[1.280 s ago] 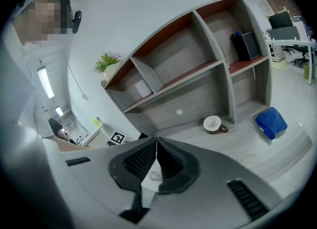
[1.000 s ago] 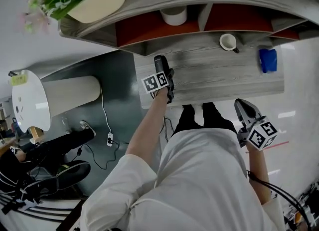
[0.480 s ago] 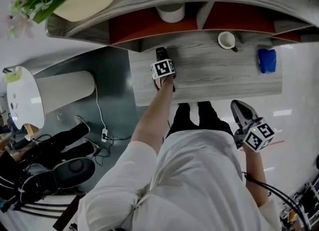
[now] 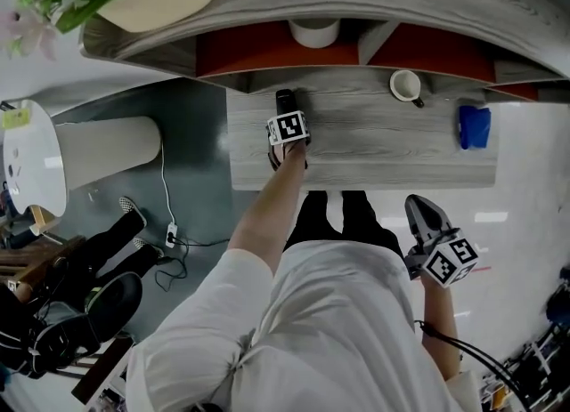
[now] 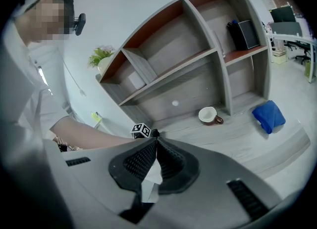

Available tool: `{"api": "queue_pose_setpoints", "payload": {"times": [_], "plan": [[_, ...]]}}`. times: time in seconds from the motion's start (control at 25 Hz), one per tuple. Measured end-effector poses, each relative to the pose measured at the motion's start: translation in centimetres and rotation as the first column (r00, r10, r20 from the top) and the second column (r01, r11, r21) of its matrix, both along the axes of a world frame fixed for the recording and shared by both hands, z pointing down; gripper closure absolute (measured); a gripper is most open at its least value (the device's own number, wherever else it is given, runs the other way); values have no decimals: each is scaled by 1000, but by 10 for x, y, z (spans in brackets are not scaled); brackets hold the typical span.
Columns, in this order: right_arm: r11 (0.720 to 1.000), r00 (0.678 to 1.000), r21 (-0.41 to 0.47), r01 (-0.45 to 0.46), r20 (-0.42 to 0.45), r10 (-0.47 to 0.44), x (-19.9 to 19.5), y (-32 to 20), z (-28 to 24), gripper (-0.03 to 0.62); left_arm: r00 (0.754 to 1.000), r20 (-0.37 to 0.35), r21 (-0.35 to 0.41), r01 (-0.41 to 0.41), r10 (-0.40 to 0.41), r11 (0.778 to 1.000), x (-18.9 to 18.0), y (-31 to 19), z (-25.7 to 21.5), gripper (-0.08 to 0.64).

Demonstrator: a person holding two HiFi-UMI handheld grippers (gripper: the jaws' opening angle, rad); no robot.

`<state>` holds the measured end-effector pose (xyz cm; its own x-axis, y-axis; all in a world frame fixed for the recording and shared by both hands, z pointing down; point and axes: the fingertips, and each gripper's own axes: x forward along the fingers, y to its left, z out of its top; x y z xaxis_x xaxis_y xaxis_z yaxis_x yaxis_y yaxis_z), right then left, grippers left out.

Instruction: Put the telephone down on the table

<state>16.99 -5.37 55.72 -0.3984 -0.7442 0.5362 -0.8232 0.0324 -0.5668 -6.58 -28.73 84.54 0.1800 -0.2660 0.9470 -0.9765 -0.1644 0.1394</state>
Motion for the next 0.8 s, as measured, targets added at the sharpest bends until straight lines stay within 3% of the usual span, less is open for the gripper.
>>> {"api": "queue_pose_setpoints", "payload": {"times": [0.24, 0.4, 0.6, 0.8], "plan": [[1000, 1000, -4, 7, -9, -7, 2, -4, 0, 575, 999, 12, 42, -32, 31, 999, 2, -3, 0, 278], [1000, 1000, -9, 21, -10, -21, -1, -5, 2, 575, 995, 73, 73, -68, 62, 995, -5, -9, -4, 276], [1000, 1000, -9, 28, -10, -28, -4, -6, 3, 575, 997, 44, 79, -61, 57, 995, -1, -7, -5, 273], [999, 999, -3, 38, -12, -38, -8, -7, 2, 575, 999, 8, 108, -49, 49, 993, 0, -5, -8, 222]]}}
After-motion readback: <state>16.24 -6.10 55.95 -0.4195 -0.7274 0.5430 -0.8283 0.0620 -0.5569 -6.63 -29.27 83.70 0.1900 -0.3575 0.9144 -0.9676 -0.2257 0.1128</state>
